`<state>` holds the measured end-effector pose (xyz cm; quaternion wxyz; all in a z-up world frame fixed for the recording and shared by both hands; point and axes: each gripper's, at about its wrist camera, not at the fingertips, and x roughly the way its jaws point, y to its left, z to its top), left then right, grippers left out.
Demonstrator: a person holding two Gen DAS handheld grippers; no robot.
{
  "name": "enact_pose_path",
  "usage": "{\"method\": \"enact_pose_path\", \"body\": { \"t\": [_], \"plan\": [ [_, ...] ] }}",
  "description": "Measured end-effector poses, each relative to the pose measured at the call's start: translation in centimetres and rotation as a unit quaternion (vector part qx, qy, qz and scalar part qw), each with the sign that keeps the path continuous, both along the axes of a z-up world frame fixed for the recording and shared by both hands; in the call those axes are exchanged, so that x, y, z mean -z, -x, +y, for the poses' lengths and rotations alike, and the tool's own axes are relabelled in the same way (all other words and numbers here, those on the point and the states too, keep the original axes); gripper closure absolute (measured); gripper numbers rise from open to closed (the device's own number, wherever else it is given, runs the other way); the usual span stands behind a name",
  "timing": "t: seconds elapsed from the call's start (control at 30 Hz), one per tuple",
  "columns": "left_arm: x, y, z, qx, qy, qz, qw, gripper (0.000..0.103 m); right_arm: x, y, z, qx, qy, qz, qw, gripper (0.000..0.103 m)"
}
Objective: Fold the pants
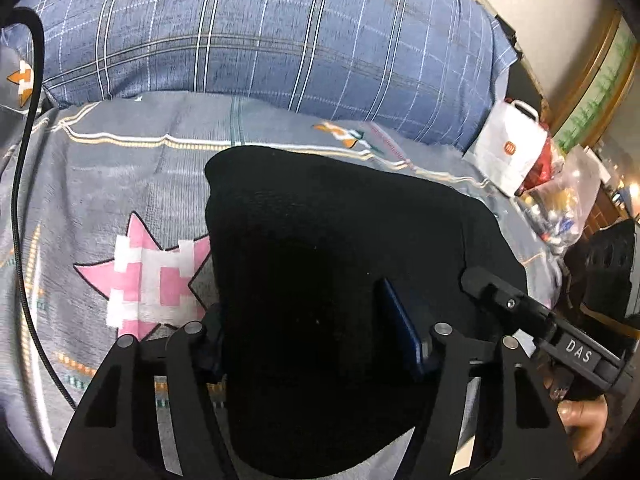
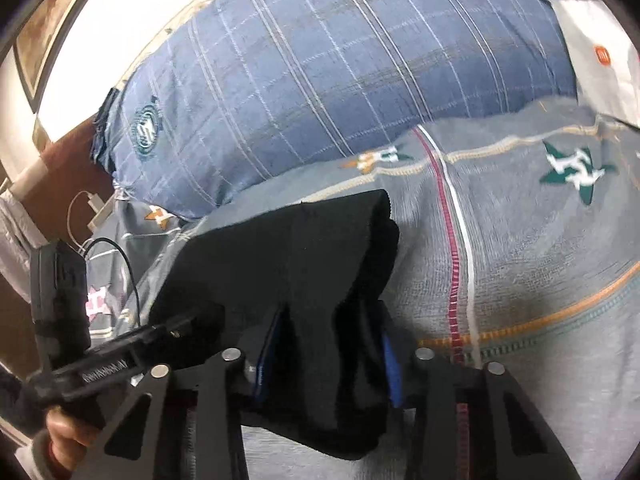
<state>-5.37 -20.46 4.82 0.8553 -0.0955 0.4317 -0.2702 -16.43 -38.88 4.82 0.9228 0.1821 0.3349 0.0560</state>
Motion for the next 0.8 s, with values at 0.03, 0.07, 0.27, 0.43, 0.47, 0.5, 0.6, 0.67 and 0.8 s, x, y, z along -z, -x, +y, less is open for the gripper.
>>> {"method": "enact_pose_path", "body": {
  "t": [0.03,0.07,0.27,0.43,0.47,0.5,0.6,0.67,0.8],
  "plan": [
    [-0.5,-0.1,0.4,0.002,0.011,0.005,0.9999,0.039,-0.7,0.0,0.3,-0.001,0.008,-0.002,1.000,0.062],
    [-1.0,-0.3,0.9,0.003,0.019,0.008,0.9998,0.039,-1.3,0.0,0.6,-0.002,0.016,-0.003,1.000,0.062],
    [-5.4,-1.5,3.7,-0.010,0.013,-0.028,0.9995,0.039,-6.0,-1.3,3.9,-0.041,0.047,-0.046,0.997,0.064],
    [-6.5,-4.1,6.9,-0.036,-0.010,-0.037,0.9986,0.039,-6.7,-5.2,6.8,-0.069,0.053,-0.055,0.995,0.064],
    [-6.2,-4.9,7.5,-0.042,-0.018,-0.034,0.9984,0.039,-6.4,-6.1,7.3,-0.073,0.049,-0.053,0.995,0.064],
    [-5.8,-5.4,7.9,-0.047,-0.023,-0.031,0.9981,0.039,-5.8,-7.2,7.8,-0.076,0.045,-0.048,0.995,0.064],
    [-3.8,-7.2,9.5,-0.062,-0.045,-0.018,0.9969,0.039,-3.8,-10.0,9.2,-0.085,0.037,-0.031,0.995,0.064],
    [-2.0,-8.3,10.3,-0.073,-0.055,-0.001,0.9958,0.039,-2.2,-12.0,10.0,-0.090,0.035,-0.013,0.995,0.064],
    [1.3,-9.4,11.2,-0.083,-0.069,0.030,0.9938,0.034,1.5,-14.8,11.5,-0.089,0.077,0.048,0.992,0.057]
  ]
}}
